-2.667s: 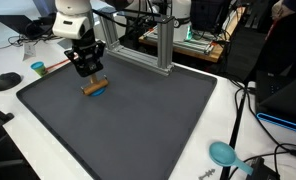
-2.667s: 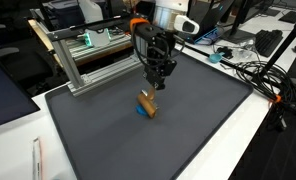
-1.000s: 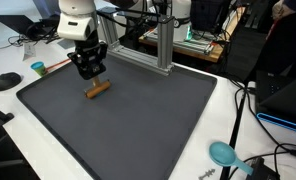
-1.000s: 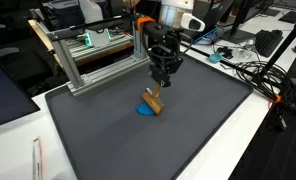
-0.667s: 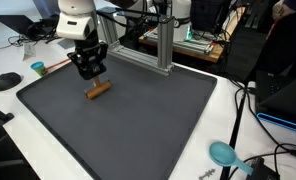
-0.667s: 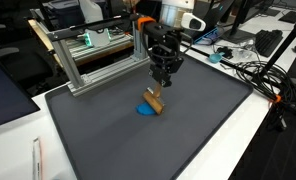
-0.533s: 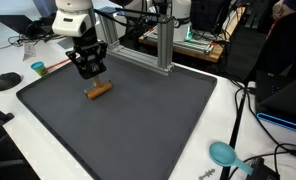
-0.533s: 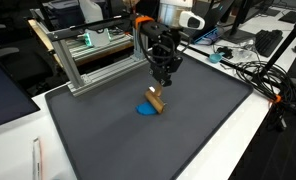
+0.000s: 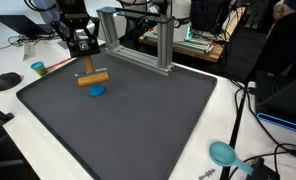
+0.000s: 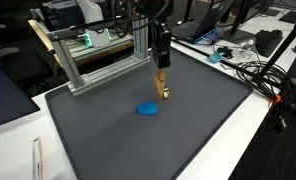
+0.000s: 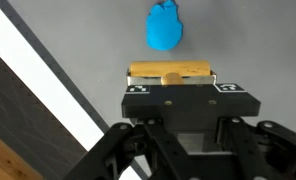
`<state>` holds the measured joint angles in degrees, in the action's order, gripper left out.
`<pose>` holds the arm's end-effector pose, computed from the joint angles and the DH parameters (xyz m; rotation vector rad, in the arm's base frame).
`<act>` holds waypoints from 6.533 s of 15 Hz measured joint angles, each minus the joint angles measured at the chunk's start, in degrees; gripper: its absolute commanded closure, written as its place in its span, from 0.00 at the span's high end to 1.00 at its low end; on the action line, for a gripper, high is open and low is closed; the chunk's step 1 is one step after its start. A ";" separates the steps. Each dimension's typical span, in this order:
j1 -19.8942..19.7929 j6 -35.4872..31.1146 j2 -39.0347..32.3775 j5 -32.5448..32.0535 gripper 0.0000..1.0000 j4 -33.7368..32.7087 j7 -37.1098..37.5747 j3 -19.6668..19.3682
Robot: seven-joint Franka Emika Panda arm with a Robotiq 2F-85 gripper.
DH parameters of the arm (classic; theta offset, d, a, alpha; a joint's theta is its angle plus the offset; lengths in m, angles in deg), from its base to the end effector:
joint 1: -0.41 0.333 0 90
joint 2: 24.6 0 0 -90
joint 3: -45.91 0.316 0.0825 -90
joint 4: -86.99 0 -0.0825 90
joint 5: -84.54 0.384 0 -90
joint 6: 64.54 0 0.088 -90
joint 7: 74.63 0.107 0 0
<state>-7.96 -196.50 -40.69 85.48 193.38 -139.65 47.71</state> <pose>0.6352 -0.0741 0.3862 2.6742 1.4753 0.2249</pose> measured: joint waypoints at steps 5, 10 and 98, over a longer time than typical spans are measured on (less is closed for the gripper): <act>-0.06 -0.62 3.73 1.32 0.22 3.58 12.05 -2.53; 0.14 -4.18 3.62 0.86 0.22 5.68 26.93 -4.35; 3.99 14.59 -15.53 1.35 0.22 -13.84 76.90 -7.50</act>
<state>-3.97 -181.90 -56.21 86.83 179.54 -62.76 40.20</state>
